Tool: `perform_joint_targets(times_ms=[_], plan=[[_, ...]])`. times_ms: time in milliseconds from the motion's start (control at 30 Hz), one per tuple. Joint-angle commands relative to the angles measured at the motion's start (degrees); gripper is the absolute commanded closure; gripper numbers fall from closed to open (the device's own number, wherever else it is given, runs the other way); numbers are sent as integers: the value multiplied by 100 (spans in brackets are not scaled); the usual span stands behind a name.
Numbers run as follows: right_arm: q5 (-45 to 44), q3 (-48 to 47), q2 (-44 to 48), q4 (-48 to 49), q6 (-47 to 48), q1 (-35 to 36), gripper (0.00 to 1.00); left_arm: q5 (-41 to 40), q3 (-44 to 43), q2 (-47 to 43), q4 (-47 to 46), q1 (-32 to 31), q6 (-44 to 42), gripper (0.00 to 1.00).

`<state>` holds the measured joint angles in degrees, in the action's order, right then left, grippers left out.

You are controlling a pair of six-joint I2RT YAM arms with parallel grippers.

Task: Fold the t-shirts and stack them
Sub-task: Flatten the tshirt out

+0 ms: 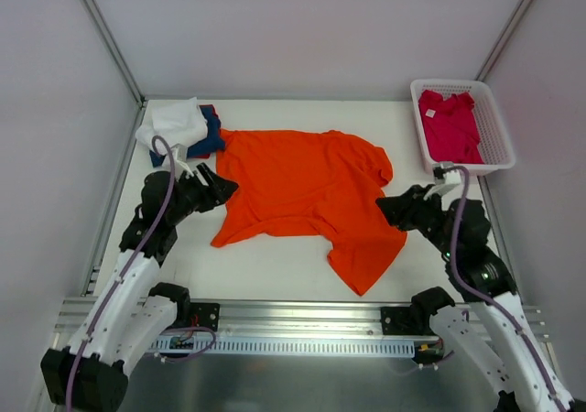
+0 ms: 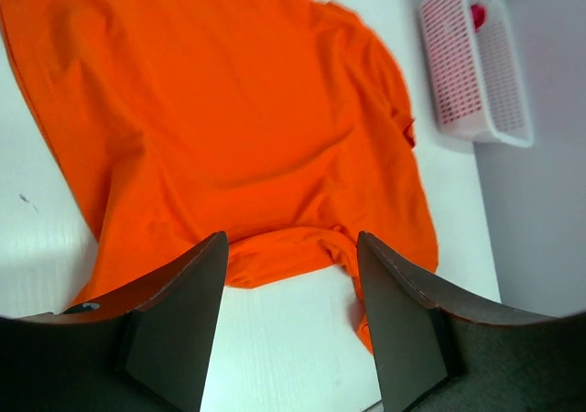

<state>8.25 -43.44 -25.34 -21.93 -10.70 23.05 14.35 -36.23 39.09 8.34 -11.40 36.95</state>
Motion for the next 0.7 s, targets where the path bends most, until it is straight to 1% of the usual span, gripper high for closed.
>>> perform_joint_targets(times_ms=[0,33,133,333,467,667], plan=[[63,562,-637,715,-134,51,69,-98,186,642,-779,-134,-135,41],[45,652,-752,804,-152,68,69,-108,230,818,-912,-187,-144,41],[-7,941,-1191,1094,-169,138,69,-108,274,1748,-1412,-371,-144,42],[-376,1162,-1710,1130,-3,375,69,-389,213,2759,-1879,-846,-171,42],[-456,1285,-1877,1095,24,481,68,-538,195,3218,-1915,-1144,-109,42],[-640,1496,-2071,1042,-90,701,66,-696,511,3465,-2082,-1339,14,42]])
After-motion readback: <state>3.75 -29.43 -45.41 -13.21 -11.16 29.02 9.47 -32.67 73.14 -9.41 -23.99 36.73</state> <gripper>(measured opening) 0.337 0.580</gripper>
